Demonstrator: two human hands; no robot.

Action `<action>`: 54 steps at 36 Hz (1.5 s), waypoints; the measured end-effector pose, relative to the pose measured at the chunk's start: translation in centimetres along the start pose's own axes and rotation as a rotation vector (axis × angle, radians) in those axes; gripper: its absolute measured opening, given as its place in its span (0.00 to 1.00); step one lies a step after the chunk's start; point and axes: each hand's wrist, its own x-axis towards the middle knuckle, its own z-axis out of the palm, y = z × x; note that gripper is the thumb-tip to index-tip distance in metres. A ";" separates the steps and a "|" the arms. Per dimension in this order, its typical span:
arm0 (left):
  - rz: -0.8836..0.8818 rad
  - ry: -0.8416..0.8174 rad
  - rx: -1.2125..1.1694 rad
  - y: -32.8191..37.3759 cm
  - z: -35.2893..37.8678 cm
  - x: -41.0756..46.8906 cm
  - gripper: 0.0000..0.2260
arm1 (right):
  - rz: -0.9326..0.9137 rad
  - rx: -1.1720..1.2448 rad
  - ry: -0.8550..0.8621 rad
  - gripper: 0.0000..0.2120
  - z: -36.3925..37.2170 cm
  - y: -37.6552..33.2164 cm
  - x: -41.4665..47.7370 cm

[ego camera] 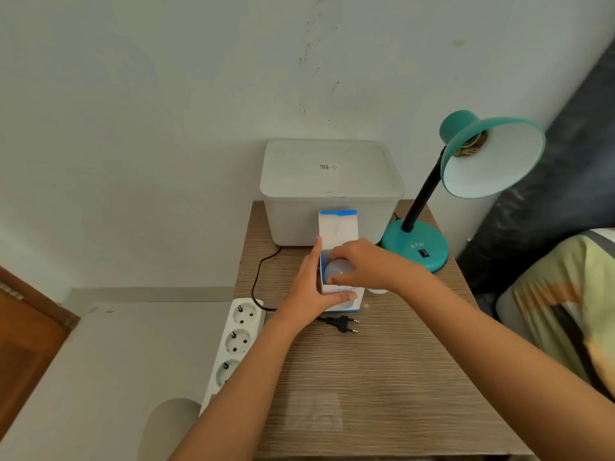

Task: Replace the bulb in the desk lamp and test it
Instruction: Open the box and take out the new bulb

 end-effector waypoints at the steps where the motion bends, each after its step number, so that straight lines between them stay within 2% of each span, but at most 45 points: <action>1: -0.005 -0.004 -0.001 0.0 0.0 0.0 0.53 | 0.015 -0.025 -0.034 0.19 -0.2 -0.2 0.2; 4: -0.015 -0.013 -0.009 0.1 -0.1 0.0 0.52 | 0.035 -0.051 -0.067 0.18 -0.8 -0.3 0.5; 7: -0.018 -0.011 -0.017 0.0 -0.2 -0.1 0.52 | 0.050 -0.018 -0.012 0.16 -1.5 -0.2 0.2; 11: -0.017 -0.006 -0.031 -0.1 -0.2 -0.1 0.50 | 0.036 0.099 0.105 0.21 -3.1 0.3 -1.2; 16: -0.011 0.015 -0.024 0.0 0.2 -0.2 0.51 | -0.017 0.095 0.056 0.22 -1.9 0.6 -2.4; 20: 0.006 0.029 -0.023 0.2 0.3 -0.2 0.51 | 0.003 0.120 0.169 0.26 -0.6 0.3 -2.7; 26: -0.003 0.024 -0.028 0.3 0.2 -0.3 0.50 | 0.012 0.137 0.270 0.18 0.0 0.4 -3.6; 30: 0.010 0.025 -0.041 0.2 0.2 -0.3 0.50 | -0.002 0.134 0.237 0.19 0.5 1.0 -4.2; 32: 0.019 0.031 -0.040 0.1 0.2 -0.2 0.50 | 0.003 0.172 0.275 0.16 0.9 1.3 -4.5; 35: 0.009 0.031 -0.043 0.1 0.2 -0.2 0.51 | 0.034 0.229 0.381 0.14 1.3 1.3 -4.9; 39: 0.010 0.025 -0.042 0.1 0.3 -0.2 0.51 | 0.088 0.291 0.525 0.15 2.1 1.4 -4.8; 43: 0.032 0.025 -0.024 0.3 0.2 -0.4 0.51 | 0.130 0.353 0.646 0.11 2.3 1.9 -4.6; 48: 0.038 0.043 -0.036 0.1 0.1 -0.7 0.50 | 0.238 0.545 0.836 0.08 1.5 3.5 -4.4; 51: 0.039 0.059 -0.048 -0.1 0.1 -1.0 0.49 | 0.316 0.575 0.830 0.09 0.8 4.3 -3.4; 54: 0.048 0.045 -0.026 -0.1 0.1 -1.0 0.49 | 0.366 0.558 0.738 0.10 0.5 4.7 -1.7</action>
